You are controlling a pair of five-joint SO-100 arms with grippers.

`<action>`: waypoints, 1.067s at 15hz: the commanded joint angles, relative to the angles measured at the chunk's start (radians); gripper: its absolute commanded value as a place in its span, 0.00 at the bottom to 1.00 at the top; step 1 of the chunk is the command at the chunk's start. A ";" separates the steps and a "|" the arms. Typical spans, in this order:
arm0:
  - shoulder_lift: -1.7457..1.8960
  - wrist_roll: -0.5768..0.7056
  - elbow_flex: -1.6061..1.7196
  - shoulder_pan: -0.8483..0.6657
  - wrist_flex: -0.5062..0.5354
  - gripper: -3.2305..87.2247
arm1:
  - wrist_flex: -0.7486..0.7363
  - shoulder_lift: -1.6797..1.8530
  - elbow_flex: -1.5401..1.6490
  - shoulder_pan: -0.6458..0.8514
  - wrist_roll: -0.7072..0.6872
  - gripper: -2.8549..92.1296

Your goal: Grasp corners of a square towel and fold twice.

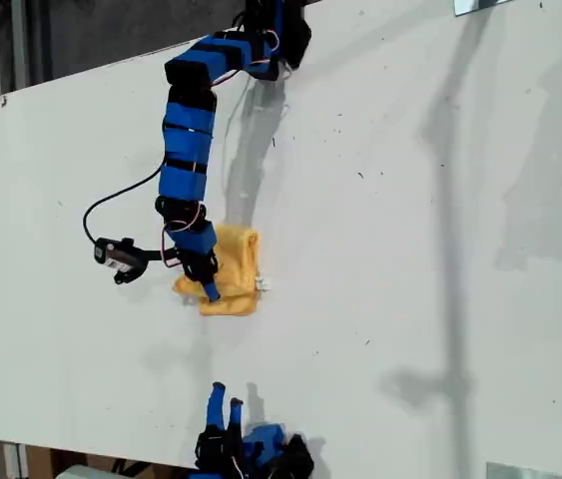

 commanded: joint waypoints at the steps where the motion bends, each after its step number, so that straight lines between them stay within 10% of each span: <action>1: -0.026 0.008 -0.003 -0.003 -0.021 0.33 | -0.005 0.061 -0.052 0.000 0.000 0.37; 7: -0.084 -0.020 0.071 0.029 -0.110 0.33 | 0.328 0.560 0.364 0.044 0.023 0.35; 13: 0.026 -0.161 0.342 0.179 -0.232 0.34 | 0.460 1.799 1.528 -0.063 0.394 0.34; 16: 0.219 -0.230 0.462 0.238 -0.175 0.34 | 0.792 2.342 1.646 -0.106 0.523 0.34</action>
